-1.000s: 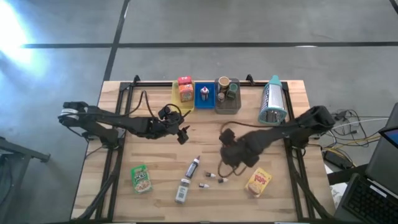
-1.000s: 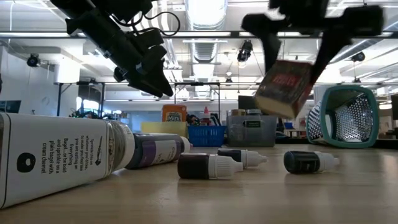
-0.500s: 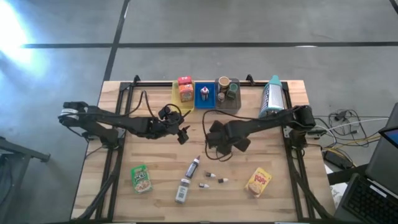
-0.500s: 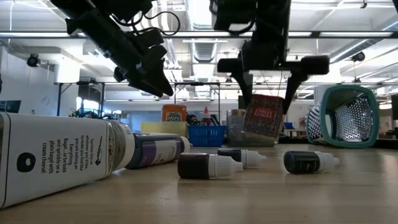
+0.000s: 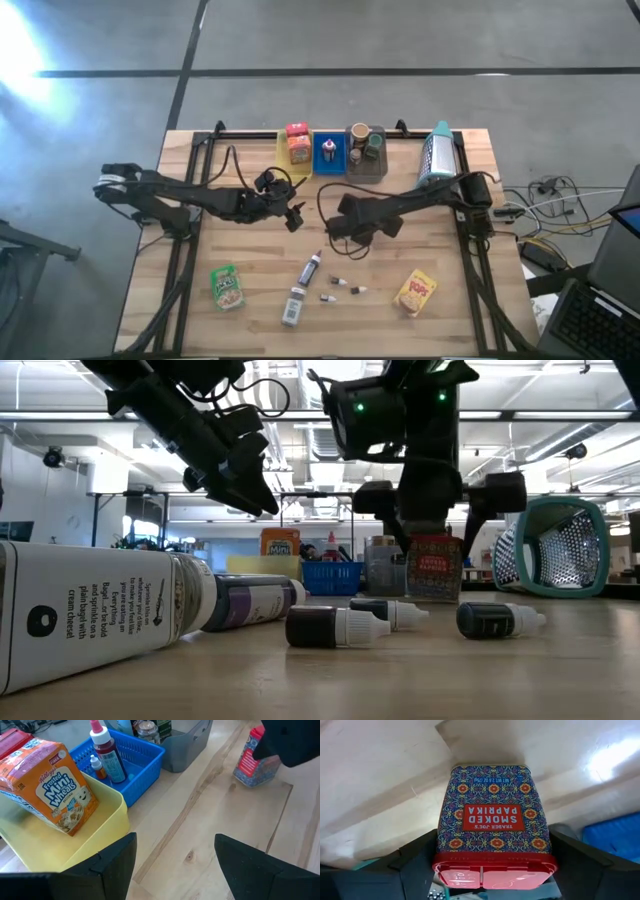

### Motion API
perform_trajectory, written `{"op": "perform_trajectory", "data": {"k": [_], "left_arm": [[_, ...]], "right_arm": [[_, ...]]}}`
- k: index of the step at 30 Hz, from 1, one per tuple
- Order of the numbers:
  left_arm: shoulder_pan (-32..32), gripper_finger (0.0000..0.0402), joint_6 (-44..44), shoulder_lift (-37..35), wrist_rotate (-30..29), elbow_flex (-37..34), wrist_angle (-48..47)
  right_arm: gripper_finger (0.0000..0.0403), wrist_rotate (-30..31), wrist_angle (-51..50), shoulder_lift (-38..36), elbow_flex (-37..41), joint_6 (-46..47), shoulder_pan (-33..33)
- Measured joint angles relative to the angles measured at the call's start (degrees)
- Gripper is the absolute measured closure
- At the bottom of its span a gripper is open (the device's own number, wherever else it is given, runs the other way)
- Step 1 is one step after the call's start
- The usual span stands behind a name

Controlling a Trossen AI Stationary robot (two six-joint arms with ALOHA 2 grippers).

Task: Pick & Place Kitchen Items
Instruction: Put the red seasoning can into the black bin

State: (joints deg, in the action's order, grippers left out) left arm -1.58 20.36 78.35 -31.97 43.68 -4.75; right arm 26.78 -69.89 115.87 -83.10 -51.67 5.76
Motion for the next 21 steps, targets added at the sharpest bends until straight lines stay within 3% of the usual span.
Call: {"op": "perform_trajectory", "data": {"k": [8,21], "left_arm": [[0.0,0.0128,0.0,0.0,0.0,0.0,0.0],[0.0,0.0128,0.0,0.0,0.0,0.0,0.0]], "right_arm": [[0.0029,-1.7,1.5,-0.9,0.0,3.7,0.0],[0.0019,-2.2,0.8,-3.5,-0.1,6.6,1.9]]}}
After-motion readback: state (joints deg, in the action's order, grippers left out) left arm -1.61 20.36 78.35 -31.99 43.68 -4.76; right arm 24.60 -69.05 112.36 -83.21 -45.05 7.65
